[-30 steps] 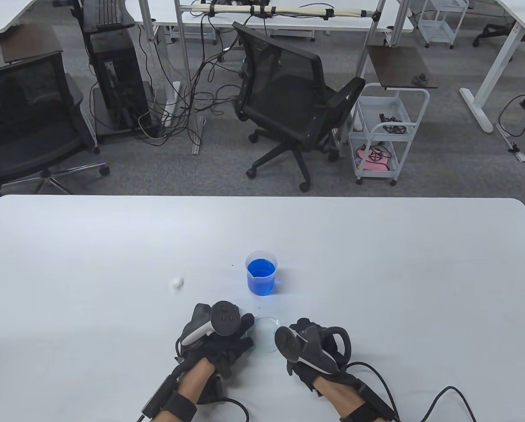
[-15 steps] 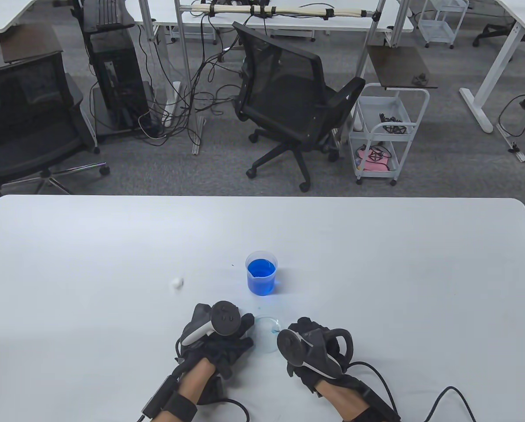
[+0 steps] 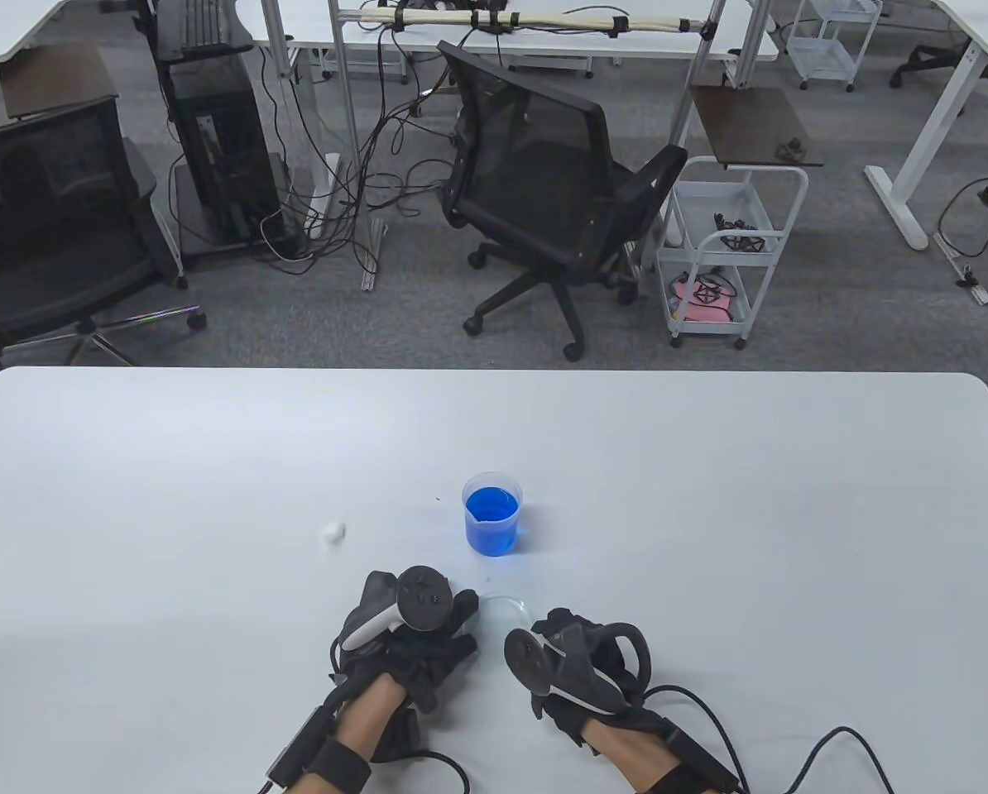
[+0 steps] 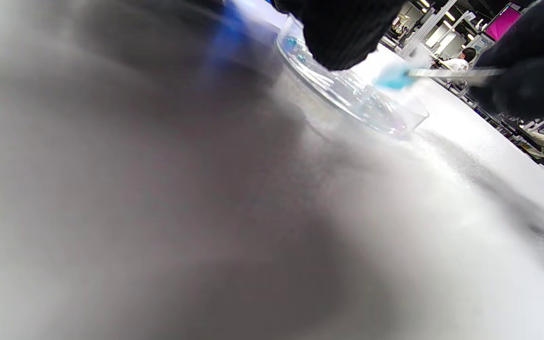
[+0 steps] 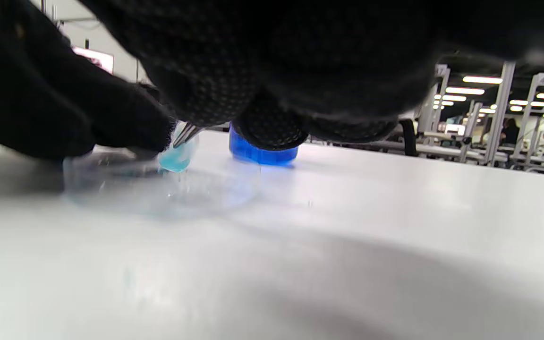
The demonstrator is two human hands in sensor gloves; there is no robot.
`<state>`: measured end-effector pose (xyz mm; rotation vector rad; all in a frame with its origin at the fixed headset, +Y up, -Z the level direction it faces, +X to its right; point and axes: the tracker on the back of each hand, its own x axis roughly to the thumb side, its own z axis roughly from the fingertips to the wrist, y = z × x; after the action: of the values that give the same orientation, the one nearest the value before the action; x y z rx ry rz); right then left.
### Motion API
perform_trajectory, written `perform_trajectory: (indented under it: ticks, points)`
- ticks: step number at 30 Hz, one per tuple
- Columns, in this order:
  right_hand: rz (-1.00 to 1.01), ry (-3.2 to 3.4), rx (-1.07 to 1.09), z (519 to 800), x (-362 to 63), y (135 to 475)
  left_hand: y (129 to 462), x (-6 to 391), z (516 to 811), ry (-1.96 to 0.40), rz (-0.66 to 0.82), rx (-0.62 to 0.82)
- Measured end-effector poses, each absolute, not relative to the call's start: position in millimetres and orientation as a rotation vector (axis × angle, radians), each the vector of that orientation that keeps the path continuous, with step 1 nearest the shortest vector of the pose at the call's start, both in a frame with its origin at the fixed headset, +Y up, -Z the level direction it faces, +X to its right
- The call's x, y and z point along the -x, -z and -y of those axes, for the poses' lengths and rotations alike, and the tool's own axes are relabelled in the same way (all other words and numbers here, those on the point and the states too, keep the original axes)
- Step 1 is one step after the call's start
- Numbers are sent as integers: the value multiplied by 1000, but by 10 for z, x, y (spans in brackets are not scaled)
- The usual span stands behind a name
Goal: Dip tweezers-held cotton tuft into dye solution and dot onto culture dish
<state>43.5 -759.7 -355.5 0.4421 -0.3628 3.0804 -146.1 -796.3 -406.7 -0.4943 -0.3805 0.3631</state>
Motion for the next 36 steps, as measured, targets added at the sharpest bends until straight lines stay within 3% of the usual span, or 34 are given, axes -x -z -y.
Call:
perform_trajectory:
  ticks: [5, 17, 25, 36]
  points:
    - [446, -3042, -441, 7478, -429, 3531, 4064, 1460, 7964, -366, 381, 496]
    - [335, -3135, -523, 7751, -259, 3603, 4049, 1448, 7966, -363, 376, 499]
    - [496, -3039, -470, 7532, -245, 3633, 4048, 1443, 7965, -366, 373, 503]
    - [360, -3143, -500, 7758, -192, 3690, 4043, 1437, 7966, -370, 368, 504]
